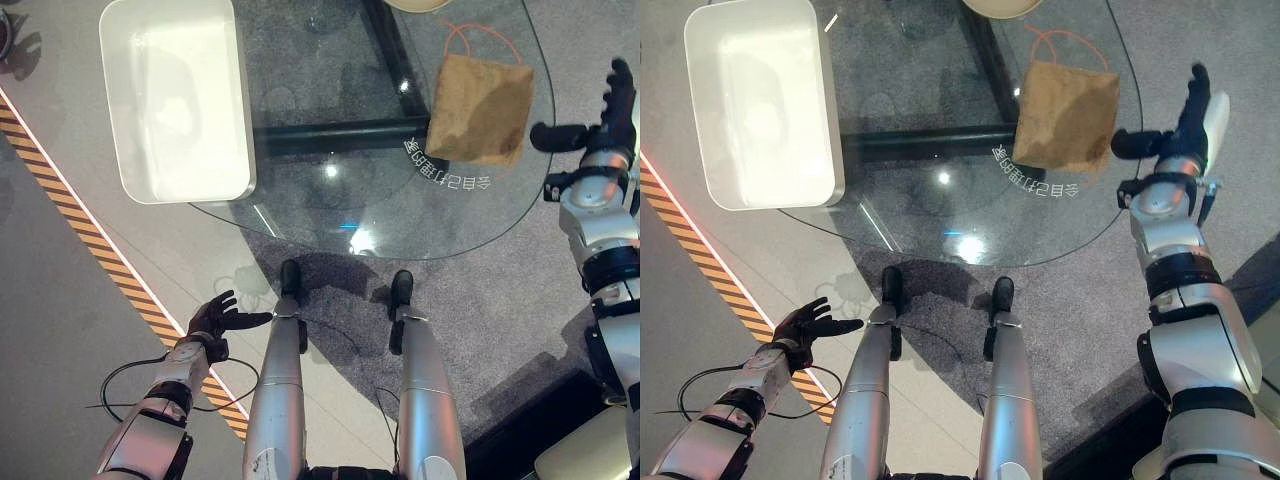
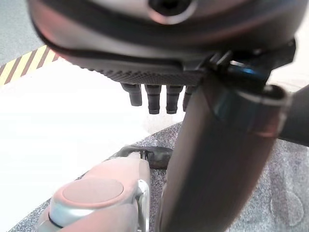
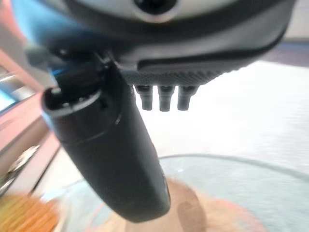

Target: Wipe the table with a cloth and put it in the basket.

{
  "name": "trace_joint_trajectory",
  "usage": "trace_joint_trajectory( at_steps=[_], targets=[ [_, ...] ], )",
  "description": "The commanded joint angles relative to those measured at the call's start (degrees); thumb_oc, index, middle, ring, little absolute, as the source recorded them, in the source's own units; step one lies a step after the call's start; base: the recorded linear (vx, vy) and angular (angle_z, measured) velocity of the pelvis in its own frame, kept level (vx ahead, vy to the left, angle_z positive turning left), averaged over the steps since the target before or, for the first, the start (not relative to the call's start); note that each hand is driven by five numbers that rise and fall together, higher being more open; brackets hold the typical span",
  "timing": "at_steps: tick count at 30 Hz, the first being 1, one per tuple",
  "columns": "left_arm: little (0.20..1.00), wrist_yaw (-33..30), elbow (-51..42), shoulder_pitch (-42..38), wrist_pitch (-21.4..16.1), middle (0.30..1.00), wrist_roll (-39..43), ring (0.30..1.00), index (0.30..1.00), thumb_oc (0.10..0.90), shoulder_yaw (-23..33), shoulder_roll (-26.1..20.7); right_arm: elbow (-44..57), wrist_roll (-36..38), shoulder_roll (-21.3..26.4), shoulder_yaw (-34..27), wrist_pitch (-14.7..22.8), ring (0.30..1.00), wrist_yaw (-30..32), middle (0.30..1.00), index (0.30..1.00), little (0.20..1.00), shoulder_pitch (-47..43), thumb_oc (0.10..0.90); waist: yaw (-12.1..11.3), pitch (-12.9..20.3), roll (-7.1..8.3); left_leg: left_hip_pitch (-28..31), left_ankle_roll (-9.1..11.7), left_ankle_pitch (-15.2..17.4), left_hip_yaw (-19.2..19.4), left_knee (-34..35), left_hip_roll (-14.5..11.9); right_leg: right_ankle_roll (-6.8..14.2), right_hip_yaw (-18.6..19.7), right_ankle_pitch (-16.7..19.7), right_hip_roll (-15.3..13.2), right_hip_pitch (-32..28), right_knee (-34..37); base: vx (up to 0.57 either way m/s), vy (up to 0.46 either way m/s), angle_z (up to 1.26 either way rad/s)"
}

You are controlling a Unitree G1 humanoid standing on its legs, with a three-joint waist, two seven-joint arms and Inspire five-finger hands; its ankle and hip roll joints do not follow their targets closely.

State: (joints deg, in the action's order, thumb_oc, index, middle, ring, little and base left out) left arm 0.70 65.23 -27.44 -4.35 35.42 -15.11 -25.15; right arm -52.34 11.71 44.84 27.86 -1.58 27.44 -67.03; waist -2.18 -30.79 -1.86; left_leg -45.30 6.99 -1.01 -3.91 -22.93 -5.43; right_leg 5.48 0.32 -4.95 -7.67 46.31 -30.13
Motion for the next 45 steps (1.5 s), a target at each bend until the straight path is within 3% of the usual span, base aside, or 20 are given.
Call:
trace_joint_trajectory(
  at_steps=[1,11,24,33,45],
  targets=[
    [0.900,-1.1,0.4,2.4,-0.8,0.900,1.8,0.900,0.900,0.800,0.0,-2.4,4.0,-7.8,7.6,4.5,-1.2,0.900,1.7,0.900,0.900,0.900,-8.0,0.800,-0.1,1.0,-0.01,-0.3,-4.9,0.5,1.5,0.2,6.6,-4.0,-5.8,2.6,4.4,-1.1,5.3,0.00,0.000,0.00],
    [0.900,-1.1,-2.3,4.2,0.1,0.900,1.2,0.900,0.900,0.800,-0.5,-2.2,3.2,-13.1,5.5,14.0,-8.2,0.900,-2.8,0.900,0.900,0.900,-17.7,0.800,-2.0,1.0,-0.96,-0.8,-5.0,0.1,0.5,0.4,7.3,-4.7,-6.4,1.9,4.3,-0.9,5.2,0.01,0.004,0.01],
    [0.900,-0.9,-4.6,5.1,1.1,0.900,0.6,0.900,0.900,0.800,-1.3,-2.3,-4.4,-17.3,4.5,20.0,-13.1,0.900,-12.9,0.900,0.900,0.900,-22.2,0.800,-3.4,1.0,-1.56,-1.1,-5.3,-0.3,-0.2,0.2,7.8,-4.9,-6.8,1.7,4.4,-0.3,4.3,0.01,-0.004,0.03],
    [0.900,-1.0,-5.2,5.6,1.2,0.900,0.0,0.900,0.900,0.800,-1.3,-2.5,-10.0,-16.0,3.4,19.3,-11.5,0.900,-19.1,0.900,0.900,0.900,-21.6,0.800,-4.3,1.0,-1.97,-1.6,-5.3,-0.6,-0.5,0.1,7.9,-4.9,-7.0,1.8,4.2,0.5,3.3,0.01,-0.004,0.02],
    [0.900,-1.2,-6.2,6.0,1.5,0.900,0.1,0.900,0.900,0.800,-1.7,-2.9,-13.4,-17.3,2.4,20.3,-10.8,0.900,-18.7,0.900,0.900,0.900,-23.1,0.800,-5.1,1.0,-2.91,-3.2,-5.3,-1.5,-1.0,0.9,8.0,-4.7,-7.3,2.4,4.1,2.6,3.0,0.00,-0.005,0.00]
  ],
)
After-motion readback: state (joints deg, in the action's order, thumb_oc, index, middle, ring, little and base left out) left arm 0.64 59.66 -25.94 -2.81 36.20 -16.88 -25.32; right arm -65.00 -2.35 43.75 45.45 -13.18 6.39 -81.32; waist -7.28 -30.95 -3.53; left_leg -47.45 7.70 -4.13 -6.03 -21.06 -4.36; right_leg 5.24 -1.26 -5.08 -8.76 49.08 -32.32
